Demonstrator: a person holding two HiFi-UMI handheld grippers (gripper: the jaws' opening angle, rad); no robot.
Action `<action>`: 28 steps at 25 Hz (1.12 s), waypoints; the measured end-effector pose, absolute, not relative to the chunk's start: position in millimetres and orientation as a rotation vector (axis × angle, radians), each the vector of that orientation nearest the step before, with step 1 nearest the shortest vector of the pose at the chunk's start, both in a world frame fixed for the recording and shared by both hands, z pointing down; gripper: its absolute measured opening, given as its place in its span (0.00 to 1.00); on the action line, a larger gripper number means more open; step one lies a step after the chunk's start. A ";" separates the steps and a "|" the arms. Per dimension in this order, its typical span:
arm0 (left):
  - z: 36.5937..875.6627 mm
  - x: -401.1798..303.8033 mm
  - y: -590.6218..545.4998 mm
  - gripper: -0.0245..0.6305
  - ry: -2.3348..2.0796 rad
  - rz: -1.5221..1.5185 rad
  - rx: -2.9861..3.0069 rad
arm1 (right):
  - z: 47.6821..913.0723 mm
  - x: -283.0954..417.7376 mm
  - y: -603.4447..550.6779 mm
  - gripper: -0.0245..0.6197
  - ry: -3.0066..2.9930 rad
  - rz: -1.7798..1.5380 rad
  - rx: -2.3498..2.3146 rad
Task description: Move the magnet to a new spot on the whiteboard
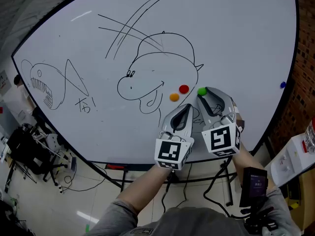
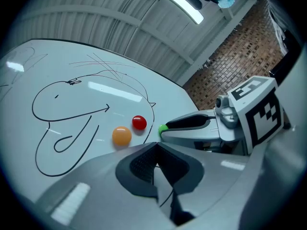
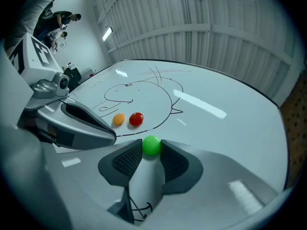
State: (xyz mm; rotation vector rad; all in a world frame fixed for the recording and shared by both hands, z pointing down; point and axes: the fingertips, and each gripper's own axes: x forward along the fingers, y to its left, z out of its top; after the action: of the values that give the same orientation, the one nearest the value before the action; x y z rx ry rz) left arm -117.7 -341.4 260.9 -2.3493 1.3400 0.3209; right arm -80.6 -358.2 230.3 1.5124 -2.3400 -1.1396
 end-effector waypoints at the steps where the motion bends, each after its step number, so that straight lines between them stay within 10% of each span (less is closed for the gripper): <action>1: 261.0 -116.7 -341.5 0.04 1.337 0.320 -2.351 | 230.1 -80.3 -358.4 0.24 -2.338 -1.138 1.512; 28: 275.9 78.3 -345.2 0.04 1.060 0.317 -2.518 | 266.8 152.3 -372.9 0.23 -2.221 -0.805 1.803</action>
State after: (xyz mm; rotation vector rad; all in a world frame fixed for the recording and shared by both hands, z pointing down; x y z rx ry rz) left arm 78.3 -345.2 275.9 -2.5181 1.0602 0.3167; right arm 152.3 -372.9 266.8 1.8034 -2.2208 -0.8053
